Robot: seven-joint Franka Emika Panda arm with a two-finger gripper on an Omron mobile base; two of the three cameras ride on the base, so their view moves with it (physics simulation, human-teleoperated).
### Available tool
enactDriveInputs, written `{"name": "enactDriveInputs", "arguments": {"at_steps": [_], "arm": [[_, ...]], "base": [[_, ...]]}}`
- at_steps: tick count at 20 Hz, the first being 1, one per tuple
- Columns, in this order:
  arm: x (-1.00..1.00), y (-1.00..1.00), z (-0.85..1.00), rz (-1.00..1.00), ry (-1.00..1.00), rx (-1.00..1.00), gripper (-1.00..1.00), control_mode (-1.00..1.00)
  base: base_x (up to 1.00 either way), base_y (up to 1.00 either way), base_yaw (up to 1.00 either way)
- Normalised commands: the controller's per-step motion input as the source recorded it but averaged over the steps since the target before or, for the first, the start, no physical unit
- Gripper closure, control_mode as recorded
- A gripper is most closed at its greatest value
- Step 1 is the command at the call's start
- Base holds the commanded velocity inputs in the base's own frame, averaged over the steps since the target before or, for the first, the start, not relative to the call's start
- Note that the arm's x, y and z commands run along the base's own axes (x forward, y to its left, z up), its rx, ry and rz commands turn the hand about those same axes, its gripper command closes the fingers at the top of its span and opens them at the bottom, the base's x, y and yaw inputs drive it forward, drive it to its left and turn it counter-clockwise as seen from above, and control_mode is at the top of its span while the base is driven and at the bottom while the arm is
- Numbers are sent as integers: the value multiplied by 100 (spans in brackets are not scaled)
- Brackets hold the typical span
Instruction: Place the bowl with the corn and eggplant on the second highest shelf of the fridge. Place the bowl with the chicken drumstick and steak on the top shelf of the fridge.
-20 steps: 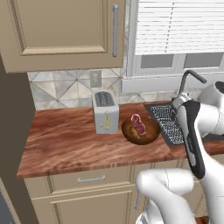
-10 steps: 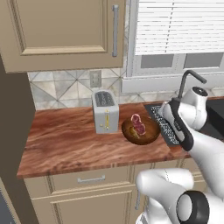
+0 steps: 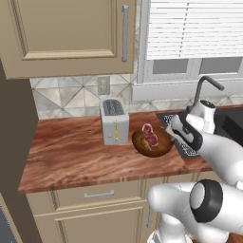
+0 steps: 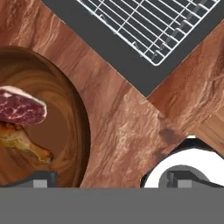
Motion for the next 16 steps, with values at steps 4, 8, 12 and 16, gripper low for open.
{"name": "enactDriveInputs", "arguments": {"at_steps": [4,8,12,16], "arm": [[25,1,-29,4,2,0,-100,-100],[32,2,-19,3,0,0,-100,-100],[41,6,-21,1,0,0,-100,-100],[27,15,-22,2,0,0,-100,-100]], "base": [[0,0,0],[0,0,0],[0,0,0],[0,0,0]]}}
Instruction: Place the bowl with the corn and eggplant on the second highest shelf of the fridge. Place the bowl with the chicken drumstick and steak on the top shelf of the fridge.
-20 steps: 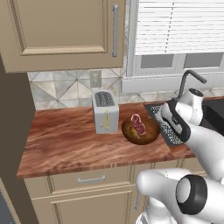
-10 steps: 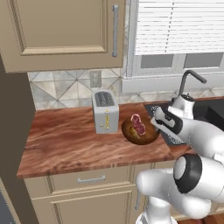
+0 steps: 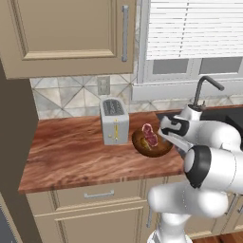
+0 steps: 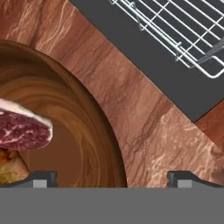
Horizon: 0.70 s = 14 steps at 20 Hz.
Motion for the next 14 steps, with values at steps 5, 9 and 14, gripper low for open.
{"name": "enactDriveInputs", "arguments": {"at_steps": [5,9,14], "arm": [[13,4,-20,2,0,0,-100,-100],[0,0,-13,3,0,0,100,-100],[0,0,0,0,0,0,100,-100]], "base": [[0,0,0],[0,0,0],[0,0,0]]}}
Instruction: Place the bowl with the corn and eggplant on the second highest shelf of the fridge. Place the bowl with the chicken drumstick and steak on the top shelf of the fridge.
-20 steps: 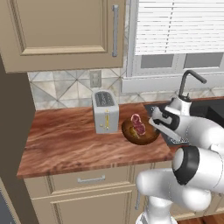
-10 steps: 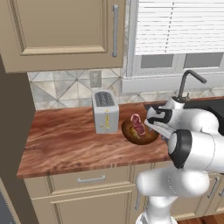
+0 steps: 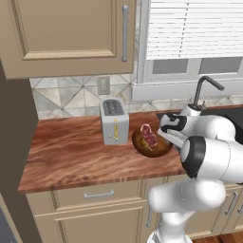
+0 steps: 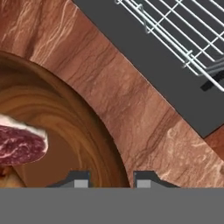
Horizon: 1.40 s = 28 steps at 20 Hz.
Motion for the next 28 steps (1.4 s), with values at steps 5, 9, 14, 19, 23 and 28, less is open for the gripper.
{"name": "enactDriveInputs", "arguments": {"at_steps": [5,9,14,19,23,28], "arm": [[-25,0,5,0,-7,0,100,-100],[-50,12,41,0,-23,0,100,-100],[-80,9,85,-2,-23,0,100,-100],[-82,0,100,-12,3,3,100,-100],[-55,0,100,-12,28,5,100,-100],[-12,5,45,-11,28,2,100,-100]], "base": [[0,0,0],[0,0,0],[0,0,0],[0,0,0],[0,0,0],[0,0,0]]}}
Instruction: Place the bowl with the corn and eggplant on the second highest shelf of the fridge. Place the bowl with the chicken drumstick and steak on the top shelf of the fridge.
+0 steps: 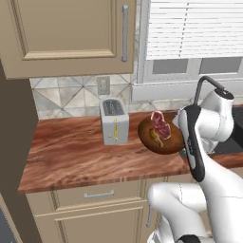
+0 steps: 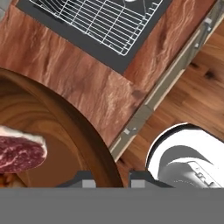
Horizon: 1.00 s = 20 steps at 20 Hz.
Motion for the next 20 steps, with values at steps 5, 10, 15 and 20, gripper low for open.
{"name": "enactDriveInputs", "arguments": {"at_steps": [5,10,15,20], "arm": [[-27,0,0,0,0,0,100,-100],[-28,0,0,0,-2,0,100,-100],[-6,1,0,0,0,0,100,100],[0,0,0,0,0,0,100,100]], "base": [[0,0,0],[0,0,0],[-67,2,2],[-100,2,6]]}}
